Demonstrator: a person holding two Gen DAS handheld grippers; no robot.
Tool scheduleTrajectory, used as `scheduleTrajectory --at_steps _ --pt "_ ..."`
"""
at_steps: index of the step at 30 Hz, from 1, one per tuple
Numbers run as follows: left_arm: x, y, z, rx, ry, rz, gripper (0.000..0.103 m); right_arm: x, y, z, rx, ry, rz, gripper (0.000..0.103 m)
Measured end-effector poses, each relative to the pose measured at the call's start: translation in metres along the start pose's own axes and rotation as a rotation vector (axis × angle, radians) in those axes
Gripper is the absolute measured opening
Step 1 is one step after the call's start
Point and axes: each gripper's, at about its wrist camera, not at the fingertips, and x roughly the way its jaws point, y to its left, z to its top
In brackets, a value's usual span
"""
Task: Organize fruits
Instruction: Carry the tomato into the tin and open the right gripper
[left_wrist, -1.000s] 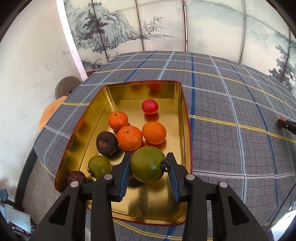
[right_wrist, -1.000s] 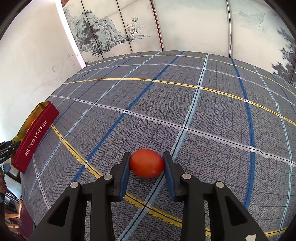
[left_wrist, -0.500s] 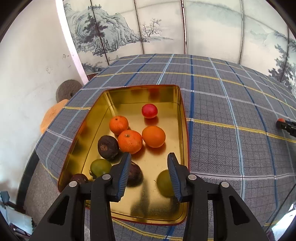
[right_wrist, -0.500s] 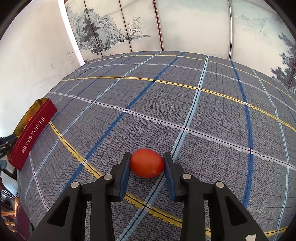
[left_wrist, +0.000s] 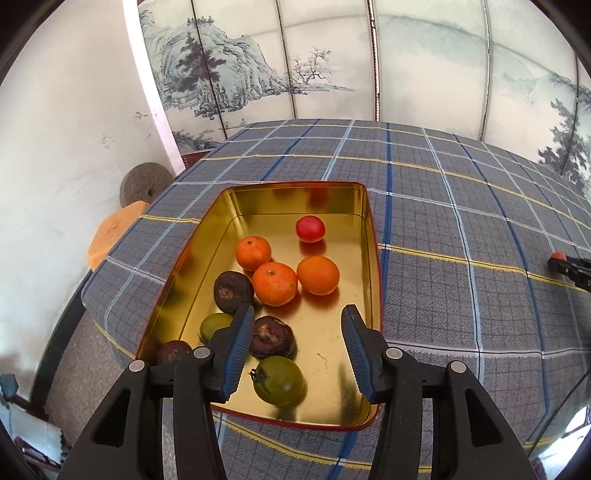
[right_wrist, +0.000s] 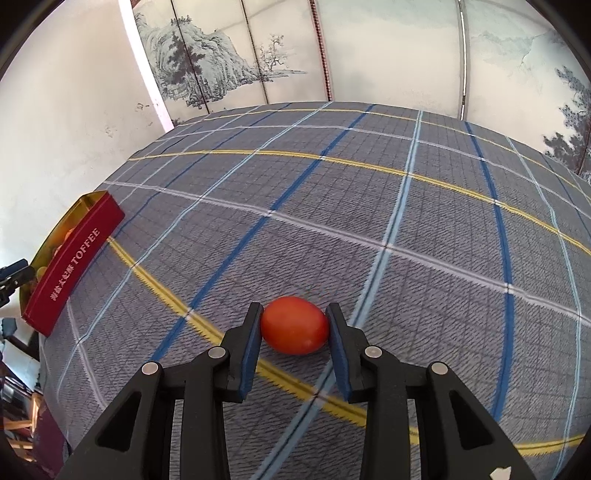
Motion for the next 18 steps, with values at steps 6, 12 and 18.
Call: scheduleTrajectory --at_steps 6,12,18 --pt "-0.003 0.006 -0.003 -0.007 -0.009 0.027 0.063 -0.007 0.025 0.004 -0.024 -0.010 0.050 0.032" --pt "-0.006 0.016 -0.008 -0.031 -0.012 0.033 0.064 -0.014 0.077 0.020 -0.106 -0.032 0.133 0.032" --pt "-0.008 0.030 -0.015 -0.056 -0.006 0.047 0.070 -0.016 0.152 0.042 -0.219 -0.048 0.254 0.032"
